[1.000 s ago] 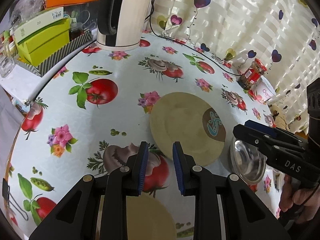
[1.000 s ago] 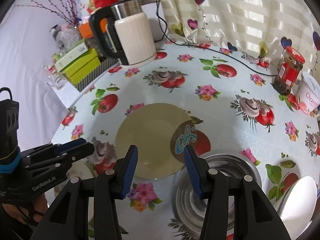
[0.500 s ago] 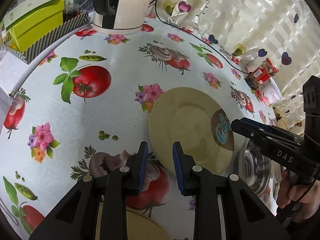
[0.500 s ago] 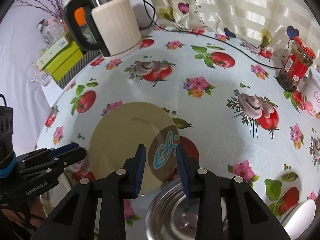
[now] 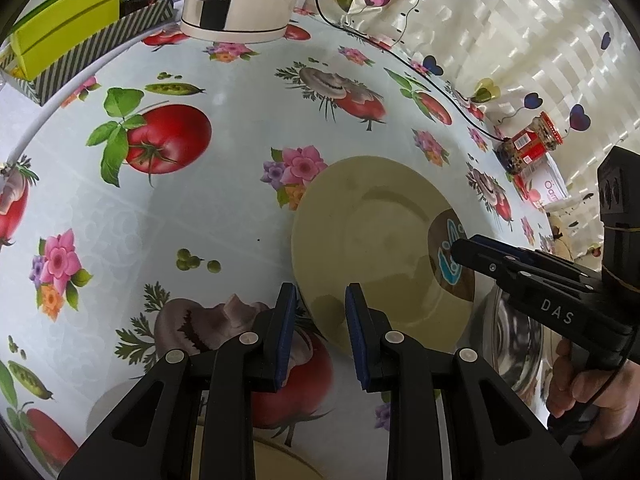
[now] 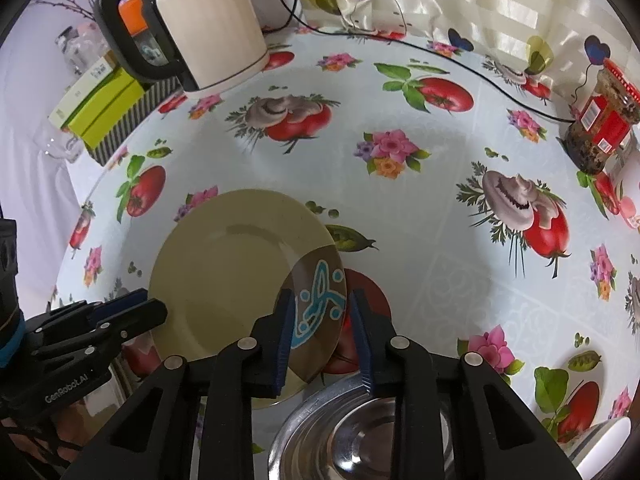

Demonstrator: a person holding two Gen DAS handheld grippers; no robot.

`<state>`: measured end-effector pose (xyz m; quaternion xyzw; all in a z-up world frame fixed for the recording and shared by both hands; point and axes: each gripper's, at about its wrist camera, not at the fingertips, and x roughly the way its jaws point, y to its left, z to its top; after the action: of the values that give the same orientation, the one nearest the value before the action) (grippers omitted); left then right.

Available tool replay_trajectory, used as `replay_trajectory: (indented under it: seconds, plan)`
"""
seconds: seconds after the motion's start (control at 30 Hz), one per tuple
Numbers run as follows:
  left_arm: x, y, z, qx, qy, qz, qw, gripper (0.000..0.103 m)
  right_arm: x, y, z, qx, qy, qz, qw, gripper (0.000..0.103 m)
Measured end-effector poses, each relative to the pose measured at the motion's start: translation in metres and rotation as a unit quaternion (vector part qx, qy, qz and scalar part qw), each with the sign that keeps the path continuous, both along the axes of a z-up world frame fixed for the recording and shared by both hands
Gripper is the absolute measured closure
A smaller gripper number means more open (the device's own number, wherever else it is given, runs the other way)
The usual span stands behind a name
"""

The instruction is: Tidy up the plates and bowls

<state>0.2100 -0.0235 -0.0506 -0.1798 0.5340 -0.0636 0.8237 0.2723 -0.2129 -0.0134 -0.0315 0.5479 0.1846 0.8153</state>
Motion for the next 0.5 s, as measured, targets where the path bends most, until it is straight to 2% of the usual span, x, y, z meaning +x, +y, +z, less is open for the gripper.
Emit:
replay_trajectory:
  seconds: [0.27, 0.5]
  plan:
    - [0.0021, -0.0022, -0.0019, 0.003, 0.0, -0.001, 1.0, 0.077, 0.0024, 0.0003, -0.0054, -0.002, 0.005, -0.002, 1.0, 0.081]
    - [0.0008, -0.0048, 0.0016, 0.01, -0.008, -0.002, 0.9999, 0.077, 0.0022, -0.0009, -0.0055, 0.003, 0.004, -0.006, 1.0, 0.081]
